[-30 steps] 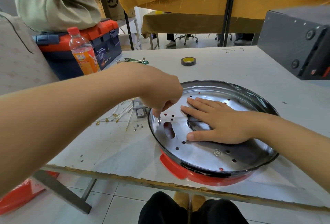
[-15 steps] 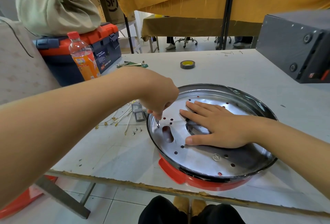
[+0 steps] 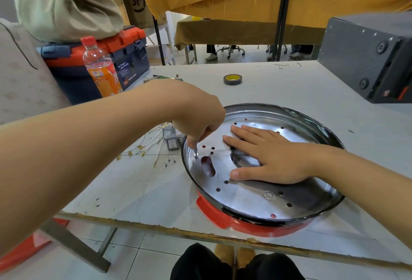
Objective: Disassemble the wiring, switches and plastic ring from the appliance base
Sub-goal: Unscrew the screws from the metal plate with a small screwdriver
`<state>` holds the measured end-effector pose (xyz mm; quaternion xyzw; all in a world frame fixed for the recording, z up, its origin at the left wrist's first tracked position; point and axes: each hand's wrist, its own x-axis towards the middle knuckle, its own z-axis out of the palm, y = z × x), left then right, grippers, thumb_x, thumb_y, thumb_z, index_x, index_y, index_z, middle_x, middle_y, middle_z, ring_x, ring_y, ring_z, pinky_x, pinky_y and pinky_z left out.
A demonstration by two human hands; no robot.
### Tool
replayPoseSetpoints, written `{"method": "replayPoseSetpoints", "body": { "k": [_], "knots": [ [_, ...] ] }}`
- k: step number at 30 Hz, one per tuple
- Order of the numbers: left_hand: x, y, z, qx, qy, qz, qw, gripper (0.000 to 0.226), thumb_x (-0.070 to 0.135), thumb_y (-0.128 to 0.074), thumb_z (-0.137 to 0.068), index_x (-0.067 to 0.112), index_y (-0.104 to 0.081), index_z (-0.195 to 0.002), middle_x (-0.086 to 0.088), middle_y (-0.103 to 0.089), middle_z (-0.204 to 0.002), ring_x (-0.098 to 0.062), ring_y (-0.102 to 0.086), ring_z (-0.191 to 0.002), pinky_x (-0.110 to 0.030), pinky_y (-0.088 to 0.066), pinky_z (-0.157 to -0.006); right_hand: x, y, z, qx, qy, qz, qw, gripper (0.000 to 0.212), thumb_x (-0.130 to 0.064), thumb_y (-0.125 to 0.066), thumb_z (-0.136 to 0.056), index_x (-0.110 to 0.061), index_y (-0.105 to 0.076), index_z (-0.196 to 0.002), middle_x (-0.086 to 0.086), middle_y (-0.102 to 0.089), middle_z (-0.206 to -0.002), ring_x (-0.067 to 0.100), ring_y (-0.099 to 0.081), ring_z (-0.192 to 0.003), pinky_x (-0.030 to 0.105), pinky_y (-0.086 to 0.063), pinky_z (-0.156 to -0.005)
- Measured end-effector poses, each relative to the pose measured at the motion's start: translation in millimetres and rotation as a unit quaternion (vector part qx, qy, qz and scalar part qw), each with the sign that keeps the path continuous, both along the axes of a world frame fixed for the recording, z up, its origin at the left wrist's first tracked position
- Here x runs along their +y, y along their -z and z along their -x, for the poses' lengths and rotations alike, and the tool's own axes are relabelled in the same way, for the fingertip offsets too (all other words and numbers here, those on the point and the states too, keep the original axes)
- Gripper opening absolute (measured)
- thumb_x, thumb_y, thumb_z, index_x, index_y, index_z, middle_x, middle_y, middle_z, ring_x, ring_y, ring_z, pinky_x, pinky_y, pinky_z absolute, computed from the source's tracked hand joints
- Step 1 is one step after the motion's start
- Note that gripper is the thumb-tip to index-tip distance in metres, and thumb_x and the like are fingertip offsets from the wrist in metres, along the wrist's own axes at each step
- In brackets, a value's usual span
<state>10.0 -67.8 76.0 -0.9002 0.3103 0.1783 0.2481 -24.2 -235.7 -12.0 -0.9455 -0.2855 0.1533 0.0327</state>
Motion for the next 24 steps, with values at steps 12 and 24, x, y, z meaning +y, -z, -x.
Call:
{"method": "replayPoseSetpoints", "body": {
  "k": [12, 24],
  "knots": [
    [2.4, -2.8, -0.7, 0.02, -0.037, -0.027, 0.999, 0.024, 0.031, -0.058, -0.092, 0.015, -0.063, -0.075, 0.009, -0.056, -0.064, -0.004, -0.047, -0.056, -0.014, -0.032, -0.051, 0.9, -1.2, -0.1, -0.001, -0.003, 0.003, 1.0, 0.097, -0.083, -0.011, -0.063, -0.041, 0.015, -0.147, -0.013, 0.027, -0.154, 0.006, 0.025, -0.141, 0.03, 0.012, -0.113],
    [11.7, 4.4, 3.7, -0.024, -0.001, -0.007, 1.0, 0.006, 0.02, -0.068, -0.084, 0.019, -0.062, -0.085, 0.009, -0.053, -0.07, -0.003, -0.045, -0.061, -0.015, -0.035, -0.052, 0.8, -1.4, 0.9, 0.004, 0.003, 0.001, 1.0, 0.096, -0.083, -0.013, -0.063, -0.043, 0.014, -0.146, -0.015, 0.027, -0.154, 0.005, 0.024, -0.141, 0.031, 0.012, -0.113]
  ]
}}
